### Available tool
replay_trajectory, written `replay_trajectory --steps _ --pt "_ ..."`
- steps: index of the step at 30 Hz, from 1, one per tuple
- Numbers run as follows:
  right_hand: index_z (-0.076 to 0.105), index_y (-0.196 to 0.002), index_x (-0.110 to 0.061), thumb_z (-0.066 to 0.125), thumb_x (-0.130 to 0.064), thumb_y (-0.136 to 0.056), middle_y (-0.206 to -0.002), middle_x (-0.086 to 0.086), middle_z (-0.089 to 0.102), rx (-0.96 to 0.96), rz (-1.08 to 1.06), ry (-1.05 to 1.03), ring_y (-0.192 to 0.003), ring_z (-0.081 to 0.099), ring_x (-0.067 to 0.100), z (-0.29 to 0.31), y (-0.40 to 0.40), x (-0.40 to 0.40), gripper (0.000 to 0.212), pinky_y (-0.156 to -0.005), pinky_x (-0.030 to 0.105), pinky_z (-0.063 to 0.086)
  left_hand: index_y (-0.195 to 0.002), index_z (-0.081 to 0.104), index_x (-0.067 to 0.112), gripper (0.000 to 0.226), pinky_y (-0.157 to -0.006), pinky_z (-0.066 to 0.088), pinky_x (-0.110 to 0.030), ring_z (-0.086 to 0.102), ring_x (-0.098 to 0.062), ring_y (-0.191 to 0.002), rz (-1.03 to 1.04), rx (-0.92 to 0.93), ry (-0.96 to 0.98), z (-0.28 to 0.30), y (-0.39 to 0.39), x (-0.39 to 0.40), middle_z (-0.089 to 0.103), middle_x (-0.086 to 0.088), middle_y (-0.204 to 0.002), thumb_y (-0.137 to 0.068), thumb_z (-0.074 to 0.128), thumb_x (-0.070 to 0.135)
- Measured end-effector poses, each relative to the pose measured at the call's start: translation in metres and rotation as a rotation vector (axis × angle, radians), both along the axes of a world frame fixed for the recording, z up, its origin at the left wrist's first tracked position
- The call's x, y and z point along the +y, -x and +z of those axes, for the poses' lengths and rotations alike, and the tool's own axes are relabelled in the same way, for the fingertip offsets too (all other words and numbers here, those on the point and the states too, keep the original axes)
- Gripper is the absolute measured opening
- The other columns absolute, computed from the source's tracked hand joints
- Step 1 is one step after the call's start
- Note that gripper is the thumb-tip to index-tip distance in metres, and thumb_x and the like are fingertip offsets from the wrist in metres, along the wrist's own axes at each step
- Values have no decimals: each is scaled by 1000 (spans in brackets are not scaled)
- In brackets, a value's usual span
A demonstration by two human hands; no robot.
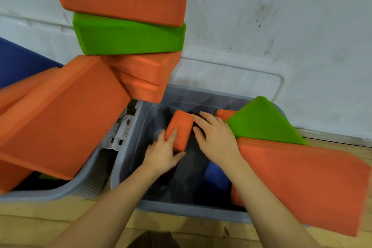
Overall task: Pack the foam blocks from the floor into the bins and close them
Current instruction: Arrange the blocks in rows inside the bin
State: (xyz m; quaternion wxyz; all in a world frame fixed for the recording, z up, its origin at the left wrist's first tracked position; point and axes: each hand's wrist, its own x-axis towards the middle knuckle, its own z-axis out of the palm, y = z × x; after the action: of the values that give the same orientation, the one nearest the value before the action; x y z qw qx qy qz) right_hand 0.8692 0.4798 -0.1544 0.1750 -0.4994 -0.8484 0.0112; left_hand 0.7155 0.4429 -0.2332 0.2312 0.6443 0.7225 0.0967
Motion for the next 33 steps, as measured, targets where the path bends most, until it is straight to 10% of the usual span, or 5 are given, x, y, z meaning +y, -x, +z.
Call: replay_trajectory --steps 7,15,22,33 --pt "68 -109 -22 43 -49 -78 -98 -1 69 -225 -47 -69 -85 65 26 56 -62 -31 48 -72 34 49 -149 17 27 80 -95 39 -45 45 -35 -122 100 -44 -211 37 -27 -29 26 -11 -146 -84 59 46" --pt "49 -129 -21 54 -57 -82 -139 20 45 -547 -47 100 -126 45 37 43 -109 -40 59 -110 46 23 -148 24 26 81 -96 36 -47 47 -35 -120 156 -48 -346 61 -55 -61 32 -12 -144 -81 65 44" --pt "36 -137 -33 45 -60 -86 -122 7 56 -545 7 111 -112 54 29 57 -110 -46 58 -90 37 38 -141 41 20 81 -84 46 -50 57 -35 -111 138 -42 -427 66 -61 -85 49 -17 -130 -71 45 59" --pt "29 -140 -46 46 -62 -85 -125 9 49 -551 108 67 -112 48 32 87 -114 -58 59 -99 43 24 -136 49 19 77 -78 49 -47 65 -33 -88 151 7 -488 88 -66 -92 55 -17 -122 -70 45 59"
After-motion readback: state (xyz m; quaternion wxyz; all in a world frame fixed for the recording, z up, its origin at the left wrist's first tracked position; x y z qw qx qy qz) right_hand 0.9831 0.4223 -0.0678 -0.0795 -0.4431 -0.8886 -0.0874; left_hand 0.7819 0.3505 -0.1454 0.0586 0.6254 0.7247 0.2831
